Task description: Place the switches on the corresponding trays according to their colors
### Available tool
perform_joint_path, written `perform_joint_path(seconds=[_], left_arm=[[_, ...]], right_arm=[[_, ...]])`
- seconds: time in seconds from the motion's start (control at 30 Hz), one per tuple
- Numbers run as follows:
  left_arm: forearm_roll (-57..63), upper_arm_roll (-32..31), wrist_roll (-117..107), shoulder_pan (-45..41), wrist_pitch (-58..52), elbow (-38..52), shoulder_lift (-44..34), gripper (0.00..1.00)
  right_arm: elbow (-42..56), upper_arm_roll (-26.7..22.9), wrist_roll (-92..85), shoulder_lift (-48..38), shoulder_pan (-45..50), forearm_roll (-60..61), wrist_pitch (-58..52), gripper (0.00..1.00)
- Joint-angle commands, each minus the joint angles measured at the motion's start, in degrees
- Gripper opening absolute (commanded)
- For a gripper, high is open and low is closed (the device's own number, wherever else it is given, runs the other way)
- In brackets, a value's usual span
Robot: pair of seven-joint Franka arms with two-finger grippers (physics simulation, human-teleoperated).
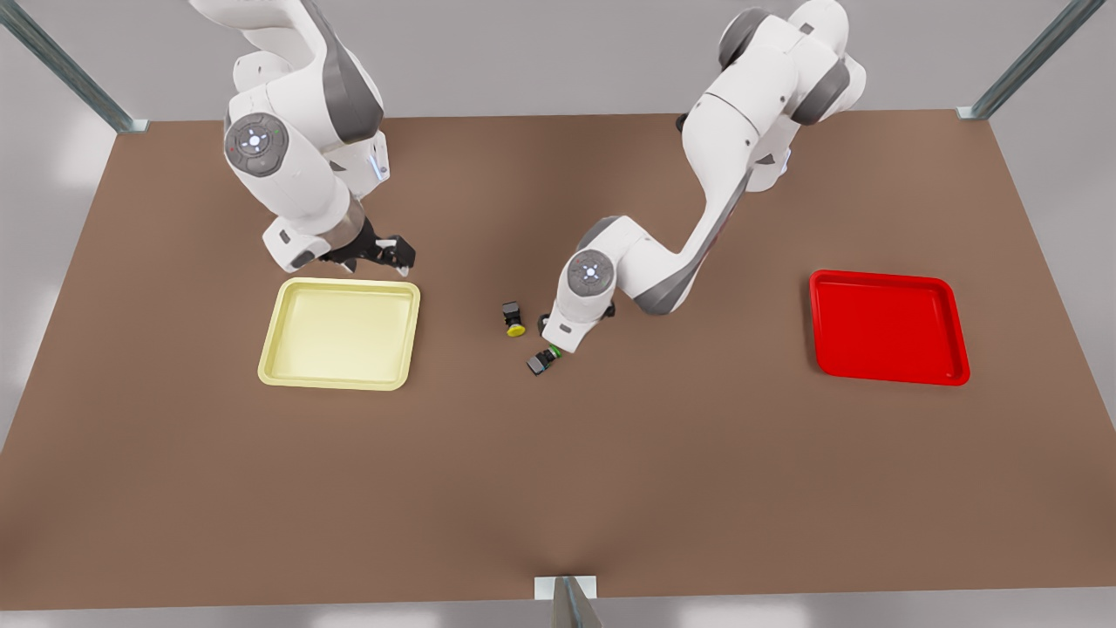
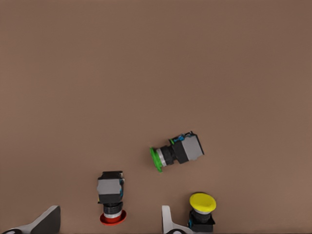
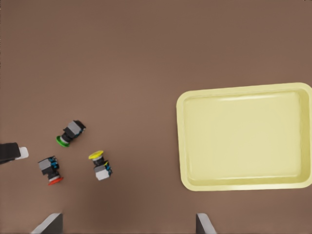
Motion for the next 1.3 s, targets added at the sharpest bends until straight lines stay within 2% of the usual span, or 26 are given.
perform_joint_path(seconds=[0.0,0.17,0.4,0.53,0.67,0.73,0.8,0.87,1.03,1.27], left_arm=[[0.1,0.0,0.2,0.0,0.0,0.0,0.1,1.00],[1.6,0.3,0.8,0.2,4.7,-5.2,0.3,0.99],[2.2,0.4,2.8,0.4,7.1,-5.4,3.0,0.98],[2.3,0.4,1.9,0.4,7.1,-7.7,2.2,0.97],[2.4,0.7,2.2,0.4,9.3,-7.4,2.7,0.90],[2.5,0.8,2.1,0.3,10.5,-7.4,3.0,0.89],[2.4,0.8,1.9,0.3,9.1,-8.1,2.4,0.89],[2.4,0.7,1.9,0.3,9.1,-9.5,1.7,0.89],[2.2,0.4,1.7,-0.6,9.1,-9.1,2.3,0.88],[2.4,0.6,1.4,-1.6,11.3,-8.5,4.4,0.86]], right_arm=[[0.0,0.0,0.0,0.0,-0.6,0.0,0.0,1.00],[0.1,0.1,0.0,1.8,-0.5,0.0,1.0,1.00],[0.3,1.1,0.8,3.7,-0.5,-0.1,2.4,1.00],[0.5,4.1,3.0,6.1,-0.5,-0.1,4.9,1.00],[-0.1,12.6,17.9,9.0,-0.4,-0.4,13.3,1.00],[-2.2,12.6,16.4,9.6,3.0,-0.7,18.7,1.00],[-2.6,12.6,2.9,10.6,3.3,-0.6,19.8,1.00],[-2.7,12.5,-2.8,12.9,3.0,-0.6,19.8,1.00],[-2.6,12.5,-2.2,20.4,3.4,-0.6,23.9,1.00],[-5.6,12.5,-2.0,24.5,6.3,-1.6,28.7,1.00]])
